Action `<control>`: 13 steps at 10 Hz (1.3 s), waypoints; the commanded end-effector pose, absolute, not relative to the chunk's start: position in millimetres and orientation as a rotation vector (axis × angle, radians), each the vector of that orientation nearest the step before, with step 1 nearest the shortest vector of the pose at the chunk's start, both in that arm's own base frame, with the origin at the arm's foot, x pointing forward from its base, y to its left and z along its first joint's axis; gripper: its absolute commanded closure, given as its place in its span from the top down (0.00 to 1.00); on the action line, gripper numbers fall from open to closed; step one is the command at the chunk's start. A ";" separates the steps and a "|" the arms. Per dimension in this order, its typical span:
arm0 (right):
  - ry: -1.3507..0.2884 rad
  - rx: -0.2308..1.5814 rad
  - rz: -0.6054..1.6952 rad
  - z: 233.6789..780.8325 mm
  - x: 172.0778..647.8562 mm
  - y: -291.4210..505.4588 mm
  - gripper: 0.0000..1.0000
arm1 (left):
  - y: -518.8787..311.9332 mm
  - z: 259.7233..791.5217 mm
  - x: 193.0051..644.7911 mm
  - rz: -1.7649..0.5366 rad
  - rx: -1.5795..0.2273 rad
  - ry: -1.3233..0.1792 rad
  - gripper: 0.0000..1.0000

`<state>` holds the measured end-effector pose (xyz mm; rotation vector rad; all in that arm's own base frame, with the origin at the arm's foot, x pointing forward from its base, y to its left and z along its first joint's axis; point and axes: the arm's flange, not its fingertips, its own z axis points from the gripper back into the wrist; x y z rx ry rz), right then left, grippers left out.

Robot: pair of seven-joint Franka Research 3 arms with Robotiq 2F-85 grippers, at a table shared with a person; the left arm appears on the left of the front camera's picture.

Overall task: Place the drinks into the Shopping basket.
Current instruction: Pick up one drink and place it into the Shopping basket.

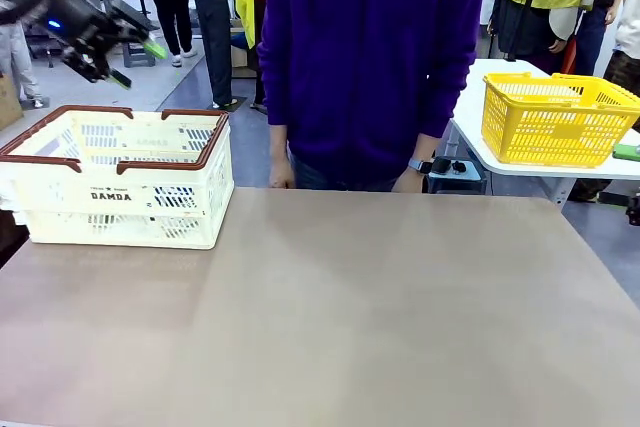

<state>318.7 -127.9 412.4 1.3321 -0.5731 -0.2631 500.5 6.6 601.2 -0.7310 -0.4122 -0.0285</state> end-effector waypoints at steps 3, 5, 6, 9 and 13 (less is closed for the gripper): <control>-0.578 1.346 -0.263 415.8 319.1 -126.9 1.00 | 121.0 555.6 447.6 -0.311 -1.300 -0.211 1.00; -0.578 1.346 -0.263 415.8 319.1 -126.9 1.00 | 167.2 505.1 411.4 -0.229 -1.442 -0.187 1.00; -0.578 1.346 -0.263 415.8 319.1 -126.9 1.00 | 193.8 481.1 388.0 -0.151 -1.414 -0.275 1.00; -0.578 1.346 -0.263 415.8 319.1 -126.9 1.00 | 207.2 470.6 378.8 -0.144 -1.444 -0.269 1.00; -0.578 1.346 -0.263 415.8 319.1 -126.9 1.00 | 207.2 470.6 378.8 -0.144 -1.444 -0.269 1.00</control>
